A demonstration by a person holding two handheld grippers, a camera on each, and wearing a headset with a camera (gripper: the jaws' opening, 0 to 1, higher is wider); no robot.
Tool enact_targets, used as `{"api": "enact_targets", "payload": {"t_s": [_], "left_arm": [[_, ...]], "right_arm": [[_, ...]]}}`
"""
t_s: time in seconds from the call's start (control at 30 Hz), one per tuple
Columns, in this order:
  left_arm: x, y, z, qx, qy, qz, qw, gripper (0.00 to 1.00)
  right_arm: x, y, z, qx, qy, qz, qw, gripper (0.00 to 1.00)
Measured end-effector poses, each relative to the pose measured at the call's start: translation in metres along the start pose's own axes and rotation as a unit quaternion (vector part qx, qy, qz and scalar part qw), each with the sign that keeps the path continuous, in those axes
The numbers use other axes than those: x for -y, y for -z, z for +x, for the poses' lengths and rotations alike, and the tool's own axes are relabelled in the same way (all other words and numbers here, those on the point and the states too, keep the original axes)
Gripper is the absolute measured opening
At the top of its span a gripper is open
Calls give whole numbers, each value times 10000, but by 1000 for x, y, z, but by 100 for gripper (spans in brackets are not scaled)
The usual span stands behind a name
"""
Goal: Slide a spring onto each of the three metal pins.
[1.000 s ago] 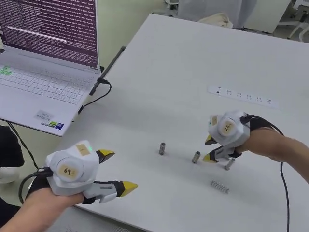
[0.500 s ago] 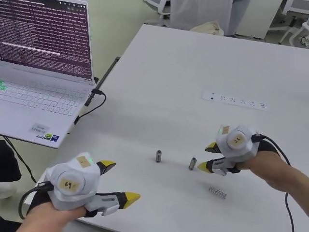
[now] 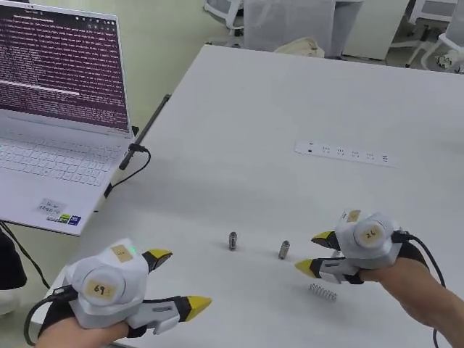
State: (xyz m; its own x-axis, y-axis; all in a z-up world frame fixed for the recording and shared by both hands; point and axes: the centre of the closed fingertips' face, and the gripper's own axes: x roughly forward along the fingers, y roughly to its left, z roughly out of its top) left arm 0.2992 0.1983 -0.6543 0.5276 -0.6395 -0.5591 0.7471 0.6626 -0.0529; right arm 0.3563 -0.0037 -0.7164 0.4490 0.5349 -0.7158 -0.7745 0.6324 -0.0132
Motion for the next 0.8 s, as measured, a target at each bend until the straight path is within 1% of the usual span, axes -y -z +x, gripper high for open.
{"api": "enact_targets", "payload": {"t_s": [0.07,0.1,0.13,0.2,0.4,0.57,0.67,0.73,0.8], "left_arm": [[-1,0,0,-5,2,7,10000,59],[-1,-1,1,-4,2,5,10000,59],[-1,-1,1,-4,5,7,10000,59],[-2,-3,2,-2,11,15,10000,59],[-4,-6,6,16,37,-2,10000,59],[-6,-10,9,49,45,15,10000,59],[-7,-12,10,58,52,23,10000,59],[-7,-12,10,64,60,27,10000,59],[-7,-12,11,54,69,46,10000,59]], "right_arm": [[-2,1,-3,63,61,48,9999,39],[-4,1,-6,135,87,96,9998,40],[-5,1,-8,236,142,235,9993,40],[-7,3,-12,331,151,388,9986,40],[-10,19,-22,253,275,518,9980,43],[-10,30,-35,343,392,776,9956,45],[-9,33,-45,446,486,952,9933,47],[-9,36,-50,467,538,996,9925,49],[-8,39,-58,528,652,1089,9905,50]]}}
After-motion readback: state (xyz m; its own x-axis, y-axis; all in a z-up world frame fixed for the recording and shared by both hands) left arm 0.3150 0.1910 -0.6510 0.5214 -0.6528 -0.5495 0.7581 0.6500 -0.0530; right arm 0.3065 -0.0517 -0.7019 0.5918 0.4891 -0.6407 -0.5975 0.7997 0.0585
